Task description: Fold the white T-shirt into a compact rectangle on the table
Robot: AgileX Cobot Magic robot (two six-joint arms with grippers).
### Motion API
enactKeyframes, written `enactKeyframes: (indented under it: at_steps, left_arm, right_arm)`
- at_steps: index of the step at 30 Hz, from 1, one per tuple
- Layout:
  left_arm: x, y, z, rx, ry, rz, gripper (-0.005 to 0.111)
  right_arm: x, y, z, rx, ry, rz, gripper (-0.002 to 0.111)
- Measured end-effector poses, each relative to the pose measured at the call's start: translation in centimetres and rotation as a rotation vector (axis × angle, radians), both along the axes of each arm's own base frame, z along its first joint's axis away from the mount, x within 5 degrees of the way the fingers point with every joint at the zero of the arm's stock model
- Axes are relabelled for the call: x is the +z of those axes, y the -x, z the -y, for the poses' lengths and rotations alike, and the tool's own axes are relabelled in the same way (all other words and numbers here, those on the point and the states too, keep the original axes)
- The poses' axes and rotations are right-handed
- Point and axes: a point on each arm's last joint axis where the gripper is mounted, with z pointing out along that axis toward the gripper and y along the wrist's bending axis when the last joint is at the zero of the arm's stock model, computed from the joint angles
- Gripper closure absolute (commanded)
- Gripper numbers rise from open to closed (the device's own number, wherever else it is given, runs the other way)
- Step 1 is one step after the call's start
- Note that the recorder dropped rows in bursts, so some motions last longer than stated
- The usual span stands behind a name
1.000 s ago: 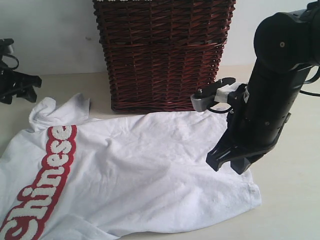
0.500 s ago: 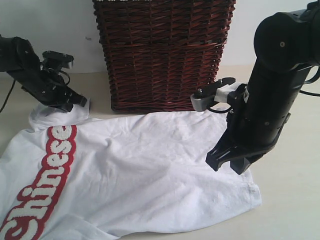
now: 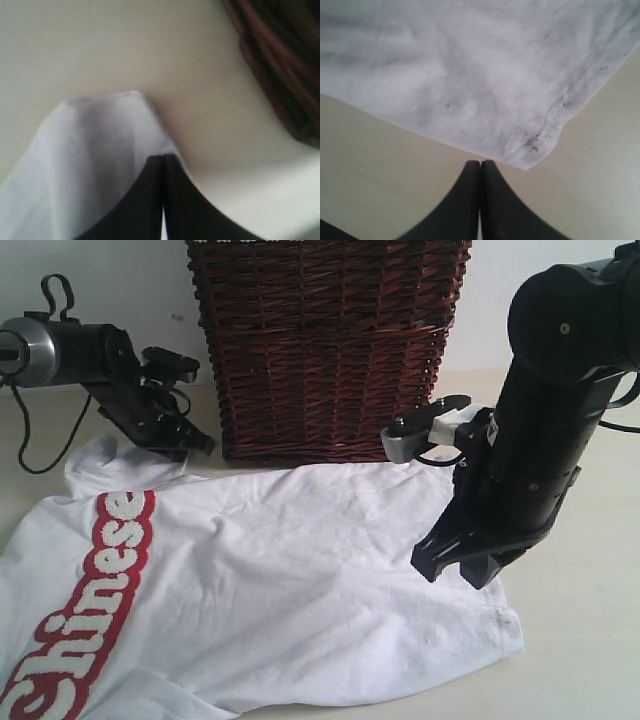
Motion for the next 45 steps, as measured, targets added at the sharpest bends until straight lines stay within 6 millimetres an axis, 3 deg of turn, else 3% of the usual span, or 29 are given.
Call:
enactKeyframes:
  at_steps: [2, 7, 9, 11, 13, 14, 16, 19, 23, 25, 31, 36, 42, 45]
  left_arm:
    - [0.0, 0.0, 0.4, -0.017, 0.015, -0.017, 0.107]
    - [0.2, 1.6, 3.2, -0.16, 0.257, -0.179, 0.107]
    - [0.3, 1.9, 3.2, -0.179, 0.264, -0.201, 0.107]
    - [1.9, 1.7, 2.2, -0.159, 0.277, -0.189, 0.107]
    - [5.1, 1.2, -0.1, -0.082, 0.302, -0.133, 0.107]
    - [7.6, 1.0, -1.9, -0.034, 0.311, -0.087, 0.107]
    - [10.3, 1.3, -4.4, 0.021, 0.322, -0.048, 0.107]
    - [11.6, 2.4, -6.6, 0.071, 0.32, -0.042, 0.107]
    - [11.7, 3.8, -7.2, 0.091, 0.314, -0.06, 0.107]
    - [11.6, 4.4, -7.2, 0.096, 0.313, -0.069, 0.107]
    - [12.1, 6.1, -7.1, 0.085, 0.322, -0.076, 0.107]
    - [13.0, 7.5, -6.9, 0.083, 0.353, -0.076, 0.107]
    - [13.7, 9.0, -6.4, 0.051, 0.411, -0.065, 0.107]
    - [13.7, 9.9, -5.8, -0.072, 0.429, -0.048, 0.107]
  right_arm:
    - [0.0, 0.0, 0.0, 0.0, 0.0, 0.0, 0.108]
    - [0.0, 0.0, 0.0, 0.0, 0.0, 0.0, 0.108]
    - [0.0, 0.0, 0.0, 0.051, -0.003, 0.001, 0.107]
    - [-0.2, 0.3, -0.4, 0.133, -0.042, -0.019, 0.1]
    - [-1.5, 0.9, -0.7, 0.201, -0.084, -0.085, 0.089]
    - [-2.8, 1.2, -0.8, 0.252, -0.093, -0.135, 0.084]
    - [-5.0, 1.4, -1.2, 0.331, -0.121, -0.208, 0.071]
    - [-7.6, 1.2, -1.6, 0.407, -0.137, -0.259, 0.066]
    - [-9.9, 0.4, -1.1, 0.42, -0.044, -0.245, 0.066]
    - [-10.0, 0.1, -0.9, 0.367, -0.005, -0.232, 0.07]
    - [-10.0, -0.6, -0.8, 0.269, 0.057, -0.23, 0.108]
    - [-9.0, -1.3, -1.0, 0.281, 0.092, -0.277, 0.108]
    - [-6.1, -1.4, -1.2, 0.306, 0.047, -0.21, 0.108]
    - [-4.9, -1.5, -0.8, 0.332, 0.073, -0.159, 0.108]
